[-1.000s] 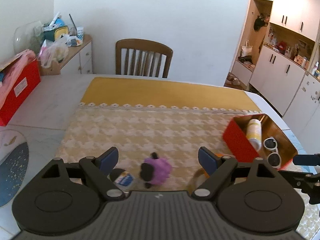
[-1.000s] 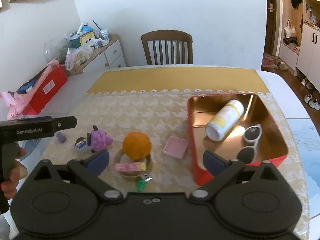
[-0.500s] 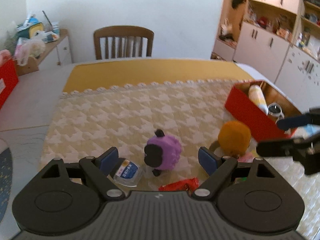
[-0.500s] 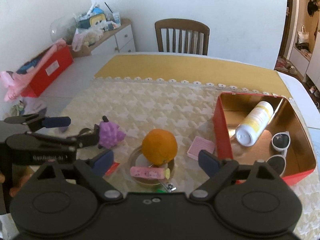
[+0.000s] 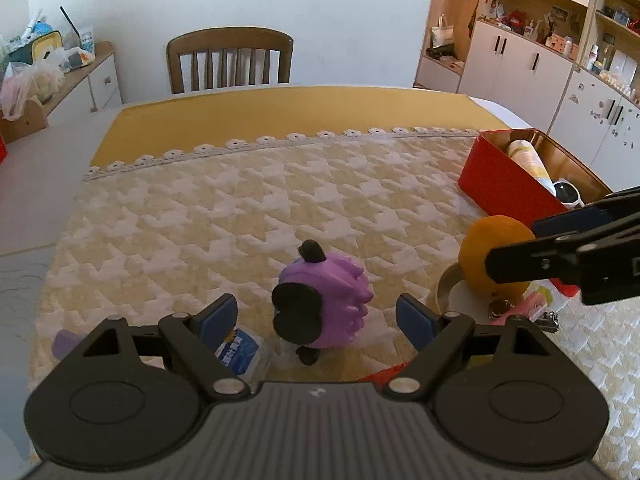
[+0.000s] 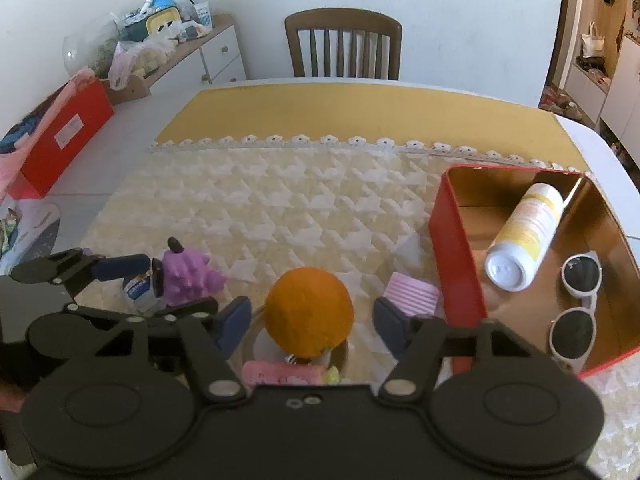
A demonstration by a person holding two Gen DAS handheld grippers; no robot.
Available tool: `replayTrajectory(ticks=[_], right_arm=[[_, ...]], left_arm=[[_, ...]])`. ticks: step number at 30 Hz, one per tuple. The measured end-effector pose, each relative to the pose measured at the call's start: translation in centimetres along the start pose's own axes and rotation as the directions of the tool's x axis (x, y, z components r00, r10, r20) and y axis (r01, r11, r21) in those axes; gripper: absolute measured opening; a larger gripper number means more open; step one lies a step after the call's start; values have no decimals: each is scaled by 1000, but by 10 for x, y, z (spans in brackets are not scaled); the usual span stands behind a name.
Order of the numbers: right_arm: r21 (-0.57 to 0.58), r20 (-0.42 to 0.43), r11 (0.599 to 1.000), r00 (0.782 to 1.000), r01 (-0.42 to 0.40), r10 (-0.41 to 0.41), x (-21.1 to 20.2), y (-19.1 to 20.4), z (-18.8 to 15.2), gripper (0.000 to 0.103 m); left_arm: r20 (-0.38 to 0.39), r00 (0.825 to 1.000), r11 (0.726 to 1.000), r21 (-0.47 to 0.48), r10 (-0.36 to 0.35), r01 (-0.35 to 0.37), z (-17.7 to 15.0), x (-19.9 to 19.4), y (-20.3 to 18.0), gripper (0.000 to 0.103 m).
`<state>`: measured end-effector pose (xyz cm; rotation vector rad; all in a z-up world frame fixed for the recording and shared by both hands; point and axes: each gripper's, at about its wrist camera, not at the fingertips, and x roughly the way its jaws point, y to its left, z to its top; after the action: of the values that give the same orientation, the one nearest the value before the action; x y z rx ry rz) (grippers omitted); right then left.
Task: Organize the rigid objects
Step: 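Grasp the purple plush toy with the left tool while the right tool grasps the orange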
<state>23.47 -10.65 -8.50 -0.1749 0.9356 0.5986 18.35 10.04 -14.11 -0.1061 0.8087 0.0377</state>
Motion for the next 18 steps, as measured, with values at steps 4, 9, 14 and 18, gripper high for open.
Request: replayTrajectory(ticks=[4, 9, 14, 18], right_arm=[[3, -13, 1000, 1000, -6, 6, 6, 1, 1, 58], [13, -24, 1000, 1000, -10, 10, 10, 0, 1, 53], [20, -23, 1000, 1000, -14, 15, 11, -1, 2, 52], [25, -22, 1000, 1000, -19, 19, 10, -2, 1, 52]], left_arm=[[-10, 1000, 1000, -11, -4, 4, 1, 6, 1, 72], [-28, 1000, 1000, -26, -10, 9, 2, 10, 2, 54], [-31, 1000, 1000, -16, 3, -3, 2, 9, -1, 51], [-36, 999, 1000, -9, 24, -24, 3, 8, -4, 51]])
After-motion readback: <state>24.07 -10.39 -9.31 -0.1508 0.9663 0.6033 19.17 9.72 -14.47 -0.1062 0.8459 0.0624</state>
